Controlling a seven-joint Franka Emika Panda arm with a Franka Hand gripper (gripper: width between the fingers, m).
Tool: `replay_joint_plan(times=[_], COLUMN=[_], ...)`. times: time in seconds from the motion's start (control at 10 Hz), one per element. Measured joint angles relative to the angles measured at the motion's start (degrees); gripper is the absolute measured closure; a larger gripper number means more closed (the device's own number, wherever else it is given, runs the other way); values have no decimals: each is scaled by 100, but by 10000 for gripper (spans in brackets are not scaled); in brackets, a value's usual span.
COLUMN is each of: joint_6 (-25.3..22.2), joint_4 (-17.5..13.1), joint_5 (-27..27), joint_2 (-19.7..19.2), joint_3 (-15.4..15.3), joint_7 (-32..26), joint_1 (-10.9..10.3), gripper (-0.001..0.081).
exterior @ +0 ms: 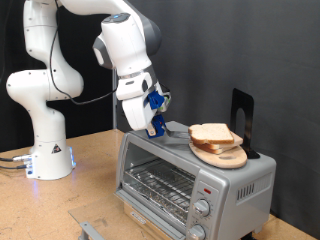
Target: Make a piece of toast with the oven
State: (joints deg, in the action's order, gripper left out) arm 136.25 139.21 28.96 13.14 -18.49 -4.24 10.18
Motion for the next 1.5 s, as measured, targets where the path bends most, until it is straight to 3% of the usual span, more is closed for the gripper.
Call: replay_joint_plan(times=[0.5,1.5], joint_6=[-176,11], joint_4=[56,691], joint_5=[5,540], joint_2=[45,674], joint_3=[-30,-14], joint_7=[-274,-561], joint_1=[-24,-38], gripper=[417,417])
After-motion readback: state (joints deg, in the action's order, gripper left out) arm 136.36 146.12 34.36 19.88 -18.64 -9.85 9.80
